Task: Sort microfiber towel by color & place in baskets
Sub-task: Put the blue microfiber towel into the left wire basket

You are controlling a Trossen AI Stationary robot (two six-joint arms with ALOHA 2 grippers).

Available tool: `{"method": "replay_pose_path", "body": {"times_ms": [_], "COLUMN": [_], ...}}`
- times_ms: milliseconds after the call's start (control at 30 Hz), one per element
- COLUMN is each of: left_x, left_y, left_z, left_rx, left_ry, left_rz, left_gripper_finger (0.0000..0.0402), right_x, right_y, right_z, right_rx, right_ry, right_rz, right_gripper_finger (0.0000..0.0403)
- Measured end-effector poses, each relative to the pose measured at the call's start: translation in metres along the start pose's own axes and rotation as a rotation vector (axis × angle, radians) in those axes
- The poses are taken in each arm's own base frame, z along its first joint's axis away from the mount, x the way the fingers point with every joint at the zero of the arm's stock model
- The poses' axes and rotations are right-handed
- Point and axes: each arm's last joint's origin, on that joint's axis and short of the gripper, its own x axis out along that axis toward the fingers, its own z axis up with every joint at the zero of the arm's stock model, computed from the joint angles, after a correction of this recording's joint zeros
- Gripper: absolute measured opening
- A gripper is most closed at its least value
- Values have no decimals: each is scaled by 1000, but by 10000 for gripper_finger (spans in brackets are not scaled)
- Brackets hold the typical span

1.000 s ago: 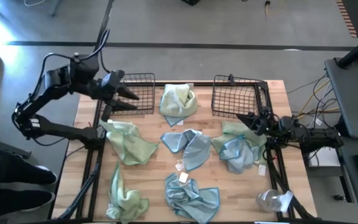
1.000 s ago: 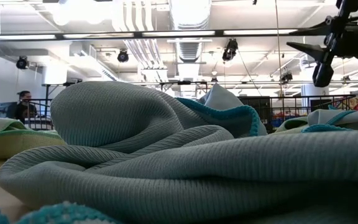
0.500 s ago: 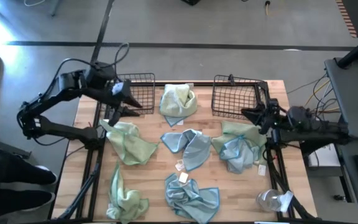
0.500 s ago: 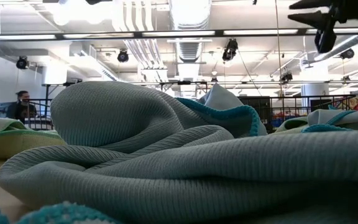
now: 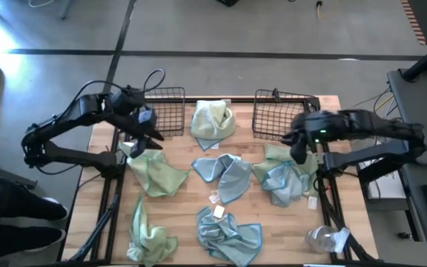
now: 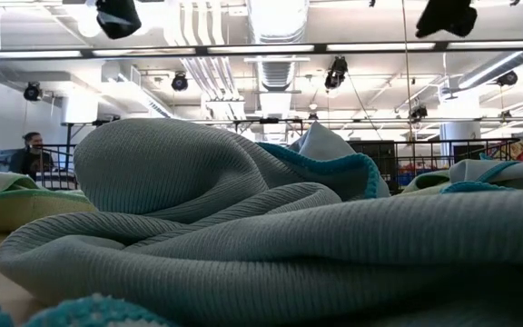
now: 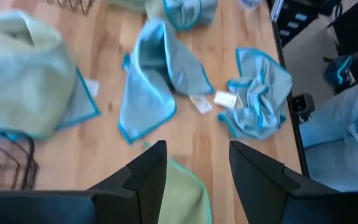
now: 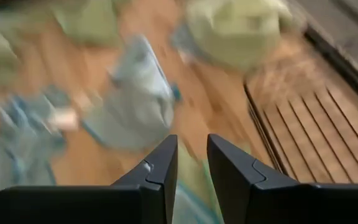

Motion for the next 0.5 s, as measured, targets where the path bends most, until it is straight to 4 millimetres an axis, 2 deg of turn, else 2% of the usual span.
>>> {"method": "replay_pose_path", "body": {"times_ms": [167, 500], "left_x": [5, 34], "left_y": [2, 14], "left_z": [-8, -28], "left_rx": [-35, 38], "left_ry": [61, 142], "left_rz": [-4, -16], "left_gripper_finger": [159, 159], "right_x": [0, 19], "right_y": [6, 12], "right_z": [14, 24], "right_rx": [-10, 11], "right_ry": [175, 290], "right_rz": [-70, -124], "right_gripper_finger": [82, 82]}}
